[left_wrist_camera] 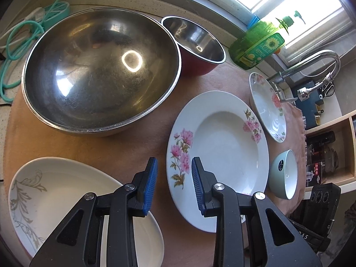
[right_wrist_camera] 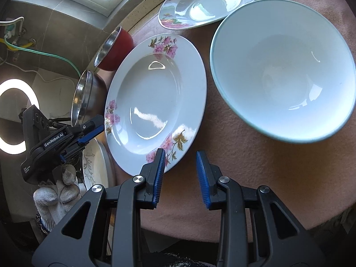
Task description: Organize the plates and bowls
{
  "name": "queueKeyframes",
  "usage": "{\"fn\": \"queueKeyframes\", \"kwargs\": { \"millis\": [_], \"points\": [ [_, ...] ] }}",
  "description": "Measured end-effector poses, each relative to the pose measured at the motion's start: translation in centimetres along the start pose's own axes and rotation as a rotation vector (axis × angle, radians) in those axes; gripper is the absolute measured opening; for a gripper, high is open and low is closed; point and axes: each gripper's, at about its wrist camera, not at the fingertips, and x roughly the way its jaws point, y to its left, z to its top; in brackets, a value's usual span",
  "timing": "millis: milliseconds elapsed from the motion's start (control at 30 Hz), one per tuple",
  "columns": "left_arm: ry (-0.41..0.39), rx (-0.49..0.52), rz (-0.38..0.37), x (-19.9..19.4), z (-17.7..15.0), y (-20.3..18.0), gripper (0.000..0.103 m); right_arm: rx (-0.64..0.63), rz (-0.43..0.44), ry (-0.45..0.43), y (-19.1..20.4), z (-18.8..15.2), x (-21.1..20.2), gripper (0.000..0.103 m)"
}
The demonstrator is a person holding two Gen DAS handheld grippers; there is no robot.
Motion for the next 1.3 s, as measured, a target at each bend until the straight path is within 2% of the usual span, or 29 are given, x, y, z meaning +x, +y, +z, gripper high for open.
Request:
{"fn": "queueKeyframes", "kwargs": {
  "millis": [300, 733, 800, 1300],
  "points": [
    [0.016, 0.002, -0.001, 0.8, 0.4, -0.3, 0.028, 0.028, 0.005, -0.010, -0.6, 0.7, 0.1, 0.021],
    [0.021, 0.005, 0.008, 2.0, 1.0, -0.7, 0.027, 0.057, 0.008, -0.035, -0.8, 1.3, 0.6, 0.020],
    [0.027, 0.004, 0.006, 2.2, 1.0, -0.6, 0.022, 0.045, -0.003, -0.036, -0.6, 1.3, 0.5, 0.020],
    [-0.002, 0.035, 0.031, 1.7, 0.4, -1.2, 0.022, -0.086, -0.099, -0.032, 1.0, 1.3, 0.6, 0.021]
  ]
}}
